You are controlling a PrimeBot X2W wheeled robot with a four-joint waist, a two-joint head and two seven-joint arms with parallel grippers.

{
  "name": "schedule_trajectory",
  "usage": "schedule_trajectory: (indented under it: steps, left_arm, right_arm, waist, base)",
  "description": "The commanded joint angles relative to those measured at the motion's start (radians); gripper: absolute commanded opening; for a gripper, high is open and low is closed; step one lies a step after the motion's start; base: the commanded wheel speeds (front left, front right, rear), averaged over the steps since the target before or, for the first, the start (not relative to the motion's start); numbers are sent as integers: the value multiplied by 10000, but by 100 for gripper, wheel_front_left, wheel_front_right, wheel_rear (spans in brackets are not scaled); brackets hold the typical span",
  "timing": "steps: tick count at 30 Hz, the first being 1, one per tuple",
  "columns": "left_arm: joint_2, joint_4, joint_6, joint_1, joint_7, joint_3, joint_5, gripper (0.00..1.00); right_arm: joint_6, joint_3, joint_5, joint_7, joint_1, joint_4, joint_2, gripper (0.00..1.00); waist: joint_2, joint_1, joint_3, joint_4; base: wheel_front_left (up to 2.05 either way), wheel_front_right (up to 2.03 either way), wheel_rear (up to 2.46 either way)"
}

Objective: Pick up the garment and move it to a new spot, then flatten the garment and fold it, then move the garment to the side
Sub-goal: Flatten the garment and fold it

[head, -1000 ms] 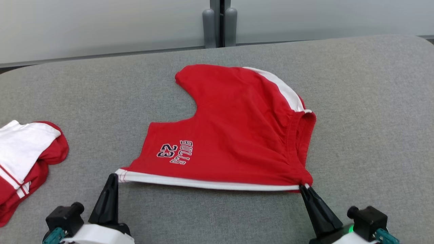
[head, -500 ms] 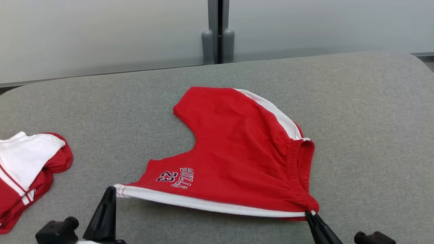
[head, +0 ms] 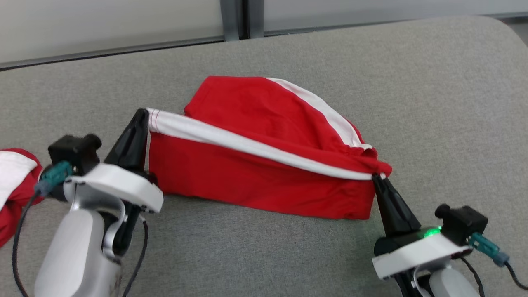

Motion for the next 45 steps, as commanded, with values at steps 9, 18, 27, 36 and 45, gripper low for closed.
schedule_trajectory:
  steps: [9, 18, 27, 36, 45]
  left_arm:
    - [175, 3340, -266, -4187, -353, -843, 402, 0]
    - [105, 6256, -333, -6657, -1205, -1202, 291, 0]
    - [-68, 7990, -349, -7557, -1866, -1750, -375, 100]
    - [107, 6641, -41, -6429, -2727, -1537, -110, 100]
    - [173, 2318, 964, -2972, -2720, -139, 823, 100]
  right_arm:
    - [-5, 101, 625, -733, -2848, 1552, 230, 0]
    - [-5, 281, 1001, -876, -4146, 2268, 398, 0]
    - [-5, 395, 405, -876, -4418, 2091, 425, 100]
    - [-5, -566, -1382, -873, -3253, 623, 85, 100]
    - [-5, -1120, -2422, -876, -2452, -10, -113, 100]
  waist:
    - [-1, 0, 2079, -949]
    - [-1, 0, 2656, -1464]
    - [-1, 0, 2779, -1469]
    - [-1, 0, 2421, -922]
    - [-1, 0, 1799, -434]
  base:
    - [0, 0, 0]
    - [0, 0, 0]
    - [0, 0, 0]
    - [0, 0, 0]
    - [0, 0, 0]
